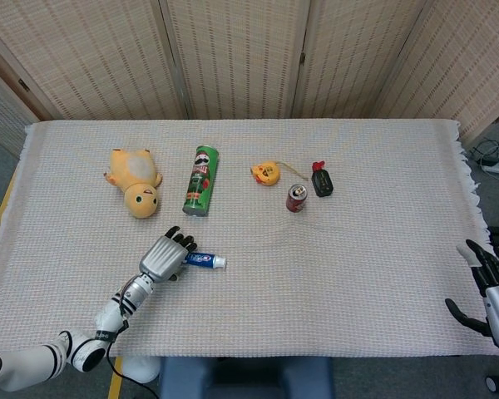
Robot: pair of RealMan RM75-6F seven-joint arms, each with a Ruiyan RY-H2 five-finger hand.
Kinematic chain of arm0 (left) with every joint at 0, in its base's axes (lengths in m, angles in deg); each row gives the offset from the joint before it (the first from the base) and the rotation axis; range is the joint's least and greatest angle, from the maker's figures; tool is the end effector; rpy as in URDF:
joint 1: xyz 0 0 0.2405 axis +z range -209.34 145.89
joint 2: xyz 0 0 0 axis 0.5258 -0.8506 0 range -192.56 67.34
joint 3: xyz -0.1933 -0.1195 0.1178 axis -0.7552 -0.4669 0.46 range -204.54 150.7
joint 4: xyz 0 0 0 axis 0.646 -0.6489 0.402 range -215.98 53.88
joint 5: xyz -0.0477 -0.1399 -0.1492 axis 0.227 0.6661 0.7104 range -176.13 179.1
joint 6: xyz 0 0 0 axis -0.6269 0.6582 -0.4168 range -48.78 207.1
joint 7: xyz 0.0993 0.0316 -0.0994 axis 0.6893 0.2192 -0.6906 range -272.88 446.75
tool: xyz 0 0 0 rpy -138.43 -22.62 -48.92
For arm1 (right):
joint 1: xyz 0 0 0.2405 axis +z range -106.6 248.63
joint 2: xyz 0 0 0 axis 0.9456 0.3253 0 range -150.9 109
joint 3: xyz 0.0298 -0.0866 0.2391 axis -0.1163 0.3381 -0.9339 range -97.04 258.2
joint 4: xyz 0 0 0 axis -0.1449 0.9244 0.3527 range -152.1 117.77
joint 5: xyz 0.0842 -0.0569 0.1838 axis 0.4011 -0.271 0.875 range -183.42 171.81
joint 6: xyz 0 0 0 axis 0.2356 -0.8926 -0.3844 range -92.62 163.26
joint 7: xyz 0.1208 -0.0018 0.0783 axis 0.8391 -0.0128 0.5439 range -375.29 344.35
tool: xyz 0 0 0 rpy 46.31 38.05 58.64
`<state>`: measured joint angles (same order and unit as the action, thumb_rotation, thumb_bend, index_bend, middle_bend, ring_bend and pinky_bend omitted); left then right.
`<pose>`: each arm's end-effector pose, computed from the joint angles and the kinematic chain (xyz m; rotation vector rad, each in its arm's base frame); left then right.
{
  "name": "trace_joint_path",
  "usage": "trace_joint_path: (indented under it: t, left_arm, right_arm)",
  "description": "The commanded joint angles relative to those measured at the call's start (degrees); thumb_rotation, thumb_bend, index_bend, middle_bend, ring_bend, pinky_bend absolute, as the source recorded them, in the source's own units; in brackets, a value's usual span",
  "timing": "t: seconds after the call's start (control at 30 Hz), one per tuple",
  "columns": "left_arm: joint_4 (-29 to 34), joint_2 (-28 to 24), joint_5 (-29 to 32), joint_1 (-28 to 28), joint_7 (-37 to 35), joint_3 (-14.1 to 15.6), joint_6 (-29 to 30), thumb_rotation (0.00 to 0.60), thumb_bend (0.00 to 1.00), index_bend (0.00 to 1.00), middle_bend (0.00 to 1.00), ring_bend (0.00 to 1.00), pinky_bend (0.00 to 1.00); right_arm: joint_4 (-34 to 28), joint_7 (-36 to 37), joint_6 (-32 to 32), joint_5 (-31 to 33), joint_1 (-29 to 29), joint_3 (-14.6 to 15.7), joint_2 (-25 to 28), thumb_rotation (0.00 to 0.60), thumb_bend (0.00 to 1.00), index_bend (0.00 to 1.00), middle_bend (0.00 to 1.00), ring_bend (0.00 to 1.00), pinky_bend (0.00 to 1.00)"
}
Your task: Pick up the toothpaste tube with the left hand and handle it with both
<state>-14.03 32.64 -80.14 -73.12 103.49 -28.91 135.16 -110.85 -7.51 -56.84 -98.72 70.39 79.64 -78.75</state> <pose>-0.1863 0.3336 -0.0501 -2.0797 -0.5863 -0.8041 -0.3082 -0.1436 0.1957 1.3734 -0.8913 0.9950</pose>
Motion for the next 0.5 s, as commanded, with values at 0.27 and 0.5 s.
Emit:
trace_joint_path:
  t: [0.27,0.5]
  left_arm:
    - [-3.59,1.63,-0.37,0.07,-1.73,-0.50,0.24,0.600,0.35,0.43,0.39,0.42,0.22]
    - [-5.90,2.61,-0.83,0.25,-4.86,-0.47,0.18,0.600,0.36,0.45,0.42,0.44,0.23]
  right_arm:
    - [-0.47,-0.57,0.50,0.06,0.18,-0.01,-0.01,0.600,0.33,0.00,0.09,0.12,0.00]
    - [-0.92,-1.00,0.62,-0.04,0.31,-0.07,0.13,0.600,0.33,0.00,0.09,0.12,0.00]
